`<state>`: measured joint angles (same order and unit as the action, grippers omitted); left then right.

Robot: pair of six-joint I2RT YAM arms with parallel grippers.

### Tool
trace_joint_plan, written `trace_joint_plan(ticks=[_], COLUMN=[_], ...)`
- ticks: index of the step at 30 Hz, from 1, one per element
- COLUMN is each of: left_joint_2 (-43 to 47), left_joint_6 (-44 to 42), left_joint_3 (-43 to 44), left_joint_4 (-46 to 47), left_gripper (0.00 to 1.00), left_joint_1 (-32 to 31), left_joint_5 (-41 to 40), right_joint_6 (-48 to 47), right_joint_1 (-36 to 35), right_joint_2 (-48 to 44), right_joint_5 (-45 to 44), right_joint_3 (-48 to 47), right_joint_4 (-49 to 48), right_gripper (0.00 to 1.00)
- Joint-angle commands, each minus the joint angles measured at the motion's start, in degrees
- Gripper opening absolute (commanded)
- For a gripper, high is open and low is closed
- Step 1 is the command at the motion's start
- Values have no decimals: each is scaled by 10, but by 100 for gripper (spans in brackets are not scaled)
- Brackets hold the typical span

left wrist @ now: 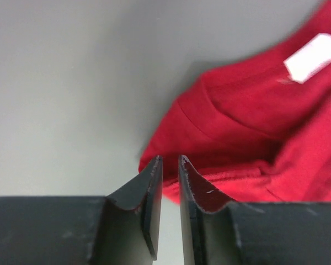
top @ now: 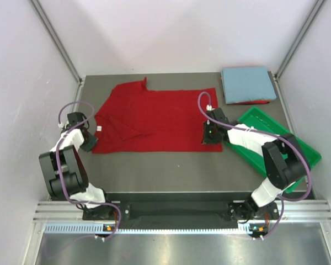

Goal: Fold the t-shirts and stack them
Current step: Fold the tshirt

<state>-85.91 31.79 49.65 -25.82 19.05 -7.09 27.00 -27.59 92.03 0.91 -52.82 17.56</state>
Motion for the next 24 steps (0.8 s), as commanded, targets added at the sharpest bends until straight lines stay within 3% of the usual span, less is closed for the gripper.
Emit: trace_joint_plan(ticks=[1, 8, 16, 21, 24], left_joint_2=[-55, -145, -159, -120, -89], left_joint_6=[5, 9, 1, -31, -62], left_joint_3=[39, 105, 162, 212, 236], left_joint_4=[27, -5, -30, -54, -39], left_gripper=[19, 15, 15, 21, 28], left_joint_1=[1, 2, 0, -6, -20], left_joint_5=[-27, -98, -121, -154, -101], right_joint_6=[-14, -16, -18, -13, -10], right_joint_1=[-5, -6, -13, -25, -34], right_joint_2=[12, 16, -22, -61, -73], right_joint_5=[-6, -42, -63, -57, -56], right_joint_3=[7, 57, 89, 69, 43], right_joint_4=[-31, -44, -30, -6, 7], right_gripper=[15, 13, 13, 15, 17])
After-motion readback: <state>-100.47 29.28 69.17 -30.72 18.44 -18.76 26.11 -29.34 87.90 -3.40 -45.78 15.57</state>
